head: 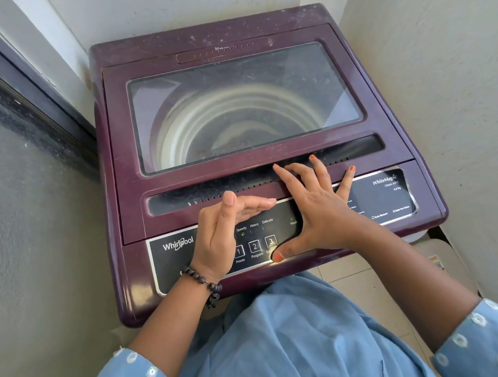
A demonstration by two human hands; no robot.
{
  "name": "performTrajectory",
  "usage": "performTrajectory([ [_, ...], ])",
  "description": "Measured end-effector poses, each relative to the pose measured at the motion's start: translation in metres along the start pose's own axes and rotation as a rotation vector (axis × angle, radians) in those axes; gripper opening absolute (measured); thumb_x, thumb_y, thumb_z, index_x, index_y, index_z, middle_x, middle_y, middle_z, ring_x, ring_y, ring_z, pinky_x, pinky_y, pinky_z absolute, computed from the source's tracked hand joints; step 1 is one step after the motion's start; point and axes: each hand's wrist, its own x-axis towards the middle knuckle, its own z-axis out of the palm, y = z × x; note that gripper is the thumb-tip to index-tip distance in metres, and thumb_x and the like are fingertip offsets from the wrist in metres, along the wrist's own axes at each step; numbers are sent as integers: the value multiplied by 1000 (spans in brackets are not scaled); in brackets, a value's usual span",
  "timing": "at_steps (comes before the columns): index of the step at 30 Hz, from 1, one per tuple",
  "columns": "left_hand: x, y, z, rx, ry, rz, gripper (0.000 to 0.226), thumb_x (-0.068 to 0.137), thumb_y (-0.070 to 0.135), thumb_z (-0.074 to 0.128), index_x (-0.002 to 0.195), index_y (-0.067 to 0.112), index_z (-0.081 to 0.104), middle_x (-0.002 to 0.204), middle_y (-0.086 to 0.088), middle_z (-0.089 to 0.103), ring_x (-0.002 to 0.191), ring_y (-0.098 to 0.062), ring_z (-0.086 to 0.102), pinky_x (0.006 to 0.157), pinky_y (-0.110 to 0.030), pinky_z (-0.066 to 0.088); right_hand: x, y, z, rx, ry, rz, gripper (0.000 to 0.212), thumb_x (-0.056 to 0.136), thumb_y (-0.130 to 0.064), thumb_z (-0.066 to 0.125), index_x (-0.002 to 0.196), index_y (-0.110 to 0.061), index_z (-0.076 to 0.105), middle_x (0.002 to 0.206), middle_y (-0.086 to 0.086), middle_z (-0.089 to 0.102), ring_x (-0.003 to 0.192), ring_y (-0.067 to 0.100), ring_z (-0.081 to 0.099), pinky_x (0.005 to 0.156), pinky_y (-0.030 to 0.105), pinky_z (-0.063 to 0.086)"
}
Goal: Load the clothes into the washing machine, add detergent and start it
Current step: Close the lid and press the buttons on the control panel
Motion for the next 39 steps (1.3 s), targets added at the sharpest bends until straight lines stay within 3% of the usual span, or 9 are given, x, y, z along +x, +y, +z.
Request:
performTrajectory([
  [13, -1, 4, 2, 2, 15, 10, 83, 94, 67, 24, 100, 1, 73, 103, -12, 75, 104, -22, 70, 93, -36, 54, 0, -1, -1, -2, -8, -5, 136, 43, -85, 69, 151, -36, 3, 152, -10, 9, 146, 29, -19, 100, 78, -17],
  [21, -4, 6, 3, 12, 28, -10, 82, 94, 68, 26, 103, 1, 73, 105, -10, 75, 105, -20, 70, 93, -32, 53, 0, 2, 3, -4, -14, -14, 143, 30, -94, 48, 151, -38, -3, 153, -10, 7, 146, 30, -21, 98, 79, -18],
  [25, -6, 6, 3, 63, 4, 0, 75, 96, 65, 27, 114, 5, 69, 115, -7, 72, 113, -16, 66, 98, -33, 51, -2, 3, 3, -22, 5, -33, 142, 33, -95, 46, 152, -37, -7, 154, -11, 3, 145, 30, -25, 98, 79, -18],
  [31, -18, 7, 7, 272, -94, 50, 52, 103, 43, 29, 140, 14, 51, 146, 3, 50, 138, -9, 42, 115, -42, 35, -10, 3, 5, -119, 25, -53, 134, 47, -95, 43, 152, -32, -12, 161, -5, -15, 142, 29, -35, 102, 79, -10],
  [35, -18, 9, 13, 458, -214, 123, 55, 102, 36, 29, 153, 16, 23, 162, 8, 18, 150, -8, 11, 123, -37, 10, -12, -5, 0, -67, 109, -69, 107, 68, -86, 24, 154, -30, -5, 163, -4, -13, 143, 27, -32, 112, 71, 0],
  [39, 2, 23, 8, 650, -96, 179, 60, 101, 42, 25, 154, 22, 4, 164, 11, -3, 150, -7, -6, 124, -41, 1, -7, -16, -15, -81, 200, -112, 100, 71, -82, 9, 154, -29, -4, 163, -2, -12, 143, 25, -32, 115, 62, -3],
])
